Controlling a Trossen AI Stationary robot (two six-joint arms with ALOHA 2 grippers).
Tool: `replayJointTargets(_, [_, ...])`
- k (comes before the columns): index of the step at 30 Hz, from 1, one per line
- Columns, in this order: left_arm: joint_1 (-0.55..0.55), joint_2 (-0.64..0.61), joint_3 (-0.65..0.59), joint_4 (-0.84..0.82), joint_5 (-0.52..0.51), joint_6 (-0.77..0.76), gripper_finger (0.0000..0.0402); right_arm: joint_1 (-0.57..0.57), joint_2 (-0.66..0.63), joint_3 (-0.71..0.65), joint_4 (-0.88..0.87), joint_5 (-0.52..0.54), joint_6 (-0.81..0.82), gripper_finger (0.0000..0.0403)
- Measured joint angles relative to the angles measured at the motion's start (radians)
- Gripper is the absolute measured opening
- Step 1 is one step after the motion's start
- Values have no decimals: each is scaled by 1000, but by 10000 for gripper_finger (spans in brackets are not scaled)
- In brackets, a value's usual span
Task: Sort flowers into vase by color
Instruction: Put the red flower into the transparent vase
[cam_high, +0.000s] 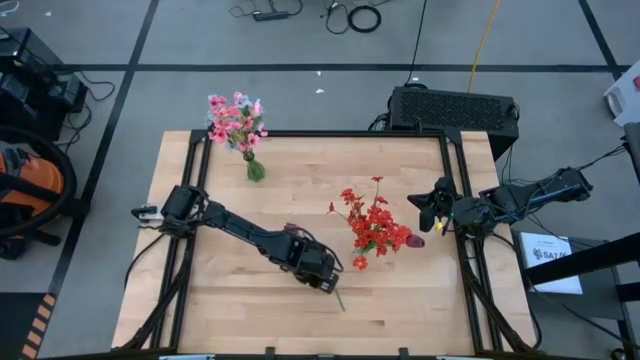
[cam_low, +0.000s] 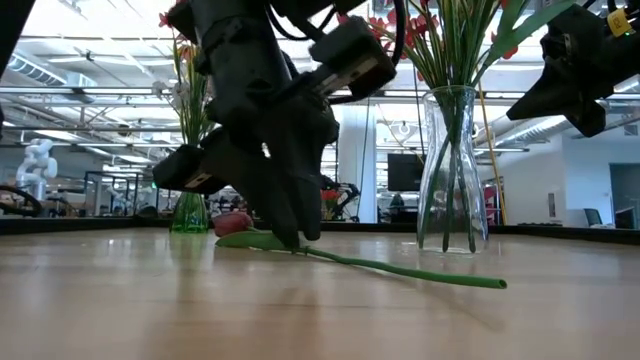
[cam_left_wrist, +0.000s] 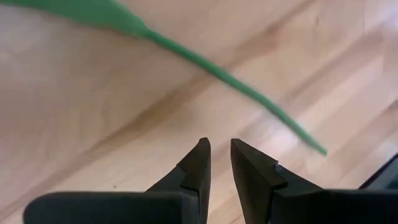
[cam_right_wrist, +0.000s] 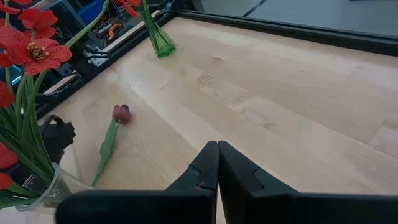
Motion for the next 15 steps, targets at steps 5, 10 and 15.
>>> replayJointTargets(5, [-8,0,0,12,-38,7,68,0,0,0,0,0,1,0])
replayJointTargets(10, [-4,0,0,11,-59,-40,68,0,0,0,0,0,5,0])
replayJointTargets(15, [-5,0,0,10,-72,-40,68,0,0,0,0,0,7,0])
